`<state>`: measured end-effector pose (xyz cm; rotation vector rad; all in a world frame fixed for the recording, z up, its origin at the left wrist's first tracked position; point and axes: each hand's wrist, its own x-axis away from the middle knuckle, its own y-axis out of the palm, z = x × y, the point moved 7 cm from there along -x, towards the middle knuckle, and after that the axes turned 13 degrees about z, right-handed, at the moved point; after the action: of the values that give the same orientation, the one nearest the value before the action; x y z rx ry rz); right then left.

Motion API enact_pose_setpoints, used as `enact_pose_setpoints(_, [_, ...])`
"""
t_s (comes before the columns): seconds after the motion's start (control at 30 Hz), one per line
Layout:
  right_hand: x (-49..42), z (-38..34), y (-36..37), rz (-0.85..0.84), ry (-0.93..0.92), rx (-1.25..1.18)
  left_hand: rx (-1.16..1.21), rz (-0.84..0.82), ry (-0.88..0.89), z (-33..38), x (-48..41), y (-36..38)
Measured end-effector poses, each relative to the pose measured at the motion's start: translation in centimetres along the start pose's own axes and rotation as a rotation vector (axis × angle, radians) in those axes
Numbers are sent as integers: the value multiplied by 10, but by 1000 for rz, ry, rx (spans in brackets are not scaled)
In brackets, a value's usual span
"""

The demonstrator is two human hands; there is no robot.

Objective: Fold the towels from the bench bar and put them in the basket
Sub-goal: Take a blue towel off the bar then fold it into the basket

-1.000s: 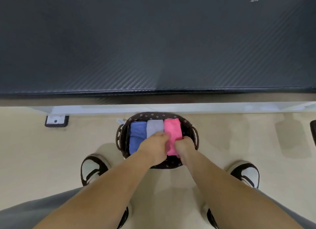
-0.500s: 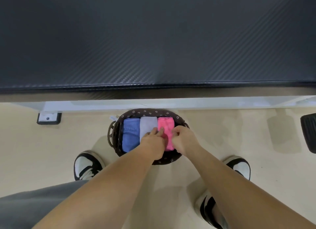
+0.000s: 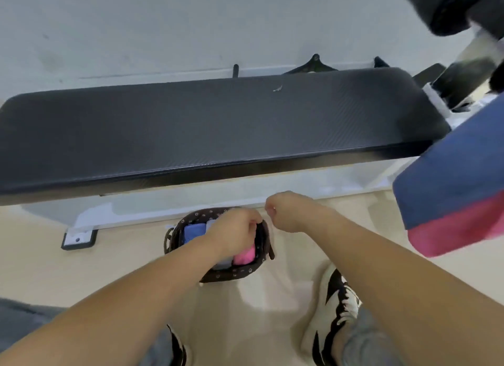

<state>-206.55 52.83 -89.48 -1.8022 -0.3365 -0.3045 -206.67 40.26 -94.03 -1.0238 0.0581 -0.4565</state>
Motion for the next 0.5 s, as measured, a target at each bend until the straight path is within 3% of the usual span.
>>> enact_pose_setpoints(0.3, [86, 36, -137, 331, 48, -174, 311, 148, 165, 147, 4, -80])
enact_pose_setpoints(0.5, [136, 87, -192, 780, 170, -405, 383, 117, 234, 235, 0, -90])
